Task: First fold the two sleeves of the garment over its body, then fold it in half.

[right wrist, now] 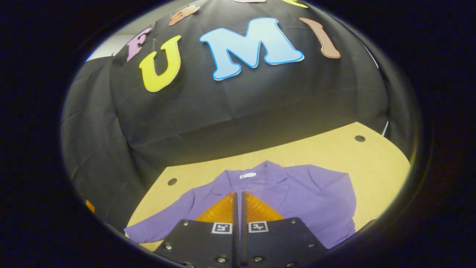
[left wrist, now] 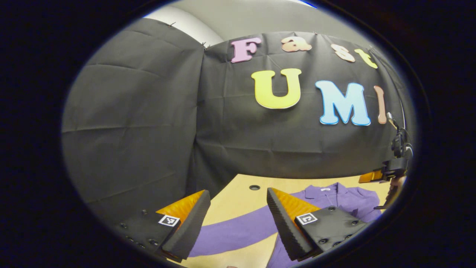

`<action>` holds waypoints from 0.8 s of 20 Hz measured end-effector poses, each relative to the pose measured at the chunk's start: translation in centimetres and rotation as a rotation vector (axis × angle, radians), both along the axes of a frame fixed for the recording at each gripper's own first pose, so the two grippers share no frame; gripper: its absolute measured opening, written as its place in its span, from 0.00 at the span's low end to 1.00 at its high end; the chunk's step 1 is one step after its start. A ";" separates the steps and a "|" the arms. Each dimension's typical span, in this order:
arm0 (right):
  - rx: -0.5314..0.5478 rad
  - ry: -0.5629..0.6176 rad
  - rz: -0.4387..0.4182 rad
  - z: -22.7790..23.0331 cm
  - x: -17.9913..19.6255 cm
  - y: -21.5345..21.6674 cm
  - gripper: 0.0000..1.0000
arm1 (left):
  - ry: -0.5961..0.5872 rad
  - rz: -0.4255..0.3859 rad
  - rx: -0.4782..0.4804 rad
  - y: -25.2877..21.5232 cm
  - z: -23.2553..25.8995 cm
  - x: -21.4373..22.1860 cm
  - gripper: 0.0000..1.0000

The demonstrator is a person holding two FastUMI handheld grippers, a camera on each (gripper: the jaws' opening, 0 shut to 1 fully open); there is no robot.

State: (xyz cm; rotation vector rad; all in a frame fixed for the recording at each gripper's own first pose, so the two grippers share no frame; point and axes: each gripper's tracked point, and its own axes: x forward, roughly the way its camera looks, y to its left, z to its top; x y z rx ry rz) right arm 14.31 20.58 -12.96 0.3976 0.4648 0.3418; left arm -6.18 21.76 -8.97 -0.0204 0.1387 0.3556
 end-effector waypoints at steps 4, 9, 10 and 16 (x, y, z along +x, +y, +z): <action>-0.037 0.000 -0.002 -1.2 0.3 -0.4 0.01 | 0.036 0.031 -0.017 0.9 -2.1 0.0 0.97; -0.075 -0.035 0.022 -0.6 -0.2 -1.0 0.00 | 0.106 0.122 -0.063 3.4 -6.4 -0.4 0.97; -0.088 -0.037 0.028 -0.6 -0.9 -1.7 0.10 | 0.123 0.150 -0.075 4.3 -7.4 -0.9 0.97; -0.219 -0.154 -0.008 2.0 -2.9 -5.9 0.88 | 0.240 0.316 -0.157 9.2 -14.0 -3.8 0.98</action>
